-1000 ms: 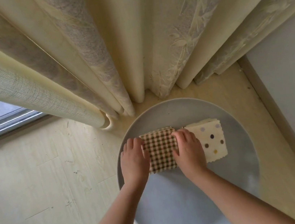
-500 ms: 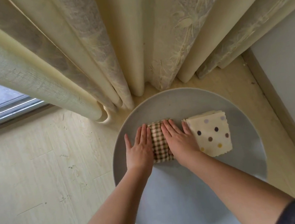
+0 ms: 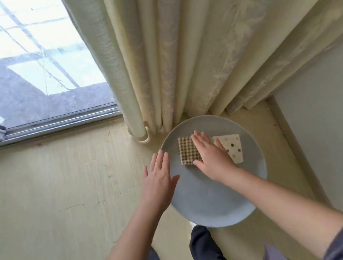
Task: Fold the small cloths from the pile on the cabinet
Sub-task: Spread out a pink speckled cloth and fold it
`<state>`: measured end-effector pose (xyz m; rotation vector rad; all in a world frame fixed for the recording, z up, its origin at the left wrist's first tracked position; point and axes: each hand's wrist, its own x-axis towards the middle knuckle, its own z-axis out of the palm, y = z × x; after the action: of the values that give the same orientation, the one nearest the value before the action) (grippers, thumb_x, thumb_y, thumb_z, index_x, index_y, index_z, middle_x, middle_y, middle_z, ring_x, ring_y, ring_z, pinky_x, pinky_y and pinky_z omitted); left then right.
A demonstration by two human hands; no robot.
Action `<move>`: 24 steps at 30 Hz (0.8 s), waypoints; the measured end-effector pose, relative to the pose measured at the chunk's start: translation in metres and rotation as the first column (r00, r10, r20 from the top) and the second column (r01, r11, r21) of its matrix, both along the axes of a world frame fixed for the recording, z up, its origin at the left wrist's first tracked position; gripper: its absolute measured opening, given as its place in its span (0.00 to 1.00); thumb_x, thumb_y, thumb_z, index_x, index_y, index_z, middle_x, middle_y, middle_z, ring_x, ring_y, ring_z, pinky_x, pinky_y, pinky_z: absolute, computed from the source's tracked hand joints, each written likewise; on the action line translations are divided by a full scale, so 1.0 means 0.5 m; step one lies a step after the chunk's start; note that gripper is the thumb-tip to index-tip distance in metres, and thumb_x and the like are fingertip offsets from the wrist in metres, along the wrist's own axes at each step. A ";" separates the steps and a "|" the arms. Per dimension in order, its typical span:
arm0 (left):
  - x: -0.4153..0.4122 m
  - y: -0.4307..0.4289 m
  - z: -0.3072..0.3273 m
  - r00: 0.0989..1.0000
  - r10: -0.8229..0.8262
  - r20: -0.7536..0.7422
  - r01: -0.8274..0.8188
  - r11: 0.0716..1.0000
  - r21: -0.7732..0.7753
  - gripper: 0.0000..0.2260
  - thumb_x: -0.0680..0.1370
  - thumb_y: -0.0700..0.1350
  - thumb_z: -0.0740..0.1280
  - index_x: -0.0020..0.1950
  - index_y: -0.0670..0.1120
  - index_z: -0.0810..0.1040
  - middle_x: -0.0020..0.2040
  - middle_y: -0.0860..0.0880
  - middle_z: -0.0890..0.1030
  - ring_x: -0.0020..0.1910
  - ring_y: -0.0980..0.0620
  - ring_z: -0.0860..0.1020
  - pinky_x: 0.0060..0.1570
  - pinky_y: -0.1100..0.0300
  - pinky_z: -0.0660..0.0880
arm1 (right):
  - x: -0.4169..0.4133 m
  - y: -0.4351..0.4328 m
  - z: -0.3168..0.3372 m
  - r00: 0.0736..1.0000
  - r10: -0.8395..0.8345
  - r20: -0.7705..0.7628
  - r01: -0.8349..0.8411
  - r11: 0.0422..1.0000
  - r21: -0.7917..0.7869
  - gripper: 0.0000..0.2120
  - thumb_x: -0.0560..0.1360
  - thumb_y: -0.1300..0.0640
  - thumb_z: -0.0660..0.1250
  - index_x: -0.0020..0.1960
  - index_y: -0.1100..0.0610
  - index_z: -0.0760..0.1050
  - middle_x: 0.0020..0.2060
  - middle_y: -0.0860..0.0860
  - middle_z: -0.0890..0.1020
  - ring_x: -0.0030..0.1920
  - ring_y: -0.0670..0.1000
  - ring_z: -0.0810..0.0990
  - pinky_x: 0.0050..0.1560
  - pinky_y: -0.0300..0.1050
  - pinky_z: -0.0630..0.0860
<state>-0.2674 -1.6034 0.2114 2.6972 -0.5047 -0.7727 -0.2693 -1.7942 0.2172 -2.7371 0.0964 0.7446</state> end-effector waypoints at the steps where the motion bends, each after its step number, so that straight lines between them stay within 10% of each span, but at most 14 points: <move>1: -0.014 0.017 0.025 0.999 0.037 0.021 -0.036 0.999 -0.028 0.31 0.83 0.56 0.55 0.80 0.47 0.45 0.80 0.49 0.45 0.79 0.51 0.44 0.76 0.49 0.50 | -0.003 0.018 0.028 0.999 -0.020 0.037 0.019 1.000 0.020 0.36 0.82 0.51 0.60 0.80 0.56 0.42 0.80 0.49 0.44 0.79 0.49 0.42 0.78 0.55 0.44; 12: -0.143 0.528 0.294 0.952 0.042 0.304 0.006 0.988 -0.157 0.28 0.79 0.59 0.51 0.76 0.48 0.61 0.79 0.48 0.58 0.78 0.48 0.55 0.74 0.46 0.54 | -0.100 0.515 0.230 0.973 0.068 0.219 -0.077 0.996 0.033 0.33 0.81 0.52 0.61 0.80 0.55 0.50 0.80 0.50 0.51 0.79 0.50 0.48 0.77 0.53 0.49; 24: -0.049 1.161 0.268 0.851 0.237 0.470 -0.185 0.971 -0.155 0.18 0.76 0.50 0.68 0.63 0.45 0.75 0.69 0.43 0.73 0.66 0.41 0.73 0.59 0.41 0.74 | 0.052 1.102 0.229 0.946 0.184 0.265 -0.207 0.976 0.061 0.27 0.79 0.51 0.63 0.77 0.50 0.60 0.76 0.49 0.62 0.74 0.53 0.64 0.72 0.52 0.63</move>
<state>-0.2921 -1.0231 0.3454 2.7737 -0.3282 0.0049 -0.2435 -1.2433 0.3319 -2.7569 -0.2629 0.4210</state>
